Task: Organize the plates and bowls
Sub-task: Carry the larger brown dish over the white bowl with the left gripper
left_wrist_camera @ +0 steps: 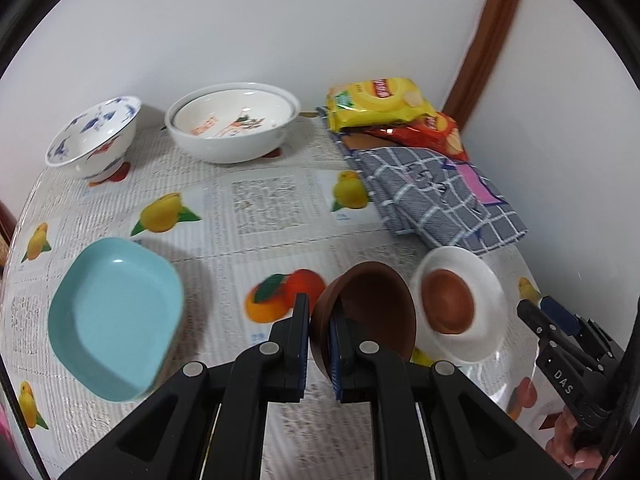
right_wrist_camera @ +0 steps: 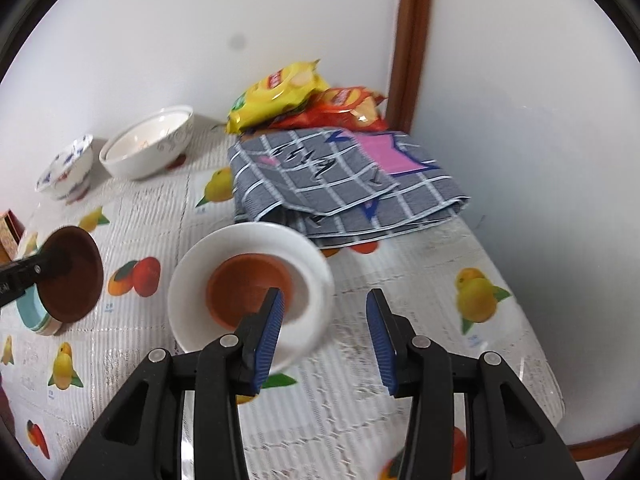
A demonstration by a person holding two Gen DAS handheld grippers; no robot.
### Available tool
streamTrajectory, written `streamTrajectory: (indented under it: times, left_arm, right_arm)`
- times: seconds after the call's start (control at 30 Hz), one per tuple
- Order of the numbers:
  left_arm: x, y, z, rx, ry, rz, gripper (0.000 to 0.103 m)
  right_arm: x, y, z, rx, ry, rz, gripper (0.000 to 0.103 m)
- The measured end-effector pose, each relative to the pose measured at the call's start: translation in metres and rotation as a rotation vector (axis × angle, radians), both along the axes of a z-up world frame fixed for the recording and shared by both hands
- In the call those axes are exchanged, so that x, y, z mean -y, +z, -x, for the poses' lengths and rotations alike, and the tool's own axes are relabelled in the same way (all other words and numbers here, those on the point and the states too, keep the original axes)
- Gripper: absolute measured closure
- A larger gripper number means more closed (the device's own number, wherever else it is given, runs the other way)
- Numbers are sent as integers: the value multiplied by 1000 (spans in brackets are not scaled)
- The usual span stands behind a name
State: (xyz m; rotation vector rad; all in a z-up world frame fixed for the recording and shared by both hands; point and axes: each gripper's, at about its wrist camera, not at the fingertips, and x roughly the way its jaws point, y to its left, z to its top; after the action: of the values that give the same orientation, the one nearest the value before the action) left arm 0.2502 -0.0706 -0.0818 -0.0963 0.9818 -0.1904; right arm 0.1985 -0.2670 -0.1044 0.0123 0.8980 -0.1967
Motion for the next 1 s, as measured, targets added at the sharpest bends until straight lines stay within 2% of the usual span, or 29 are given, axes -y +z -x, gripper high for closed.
streamTrajectory:
  times: [0.17, 0.53, 0.73, 1.0]
  left_arm:
    - [27, 4, 4, -2, -33, 3, 94]
    - [71, -3, 6, -20, -81, -11, 94]
    - [82, -10, 1, -34, -89, -22, 94]
    - [86, -17, -11, -41, -86, 11, 94]
  right_arm:
    - [28, 9, 18, 22, -41, -26, 60]
    - [84, 8, 45, 47, -130, -77, 60]
    - [106, -2, 52, 43, -159, -117, 60]
    - [115, -18, 51, 30, -174, -146, 60]
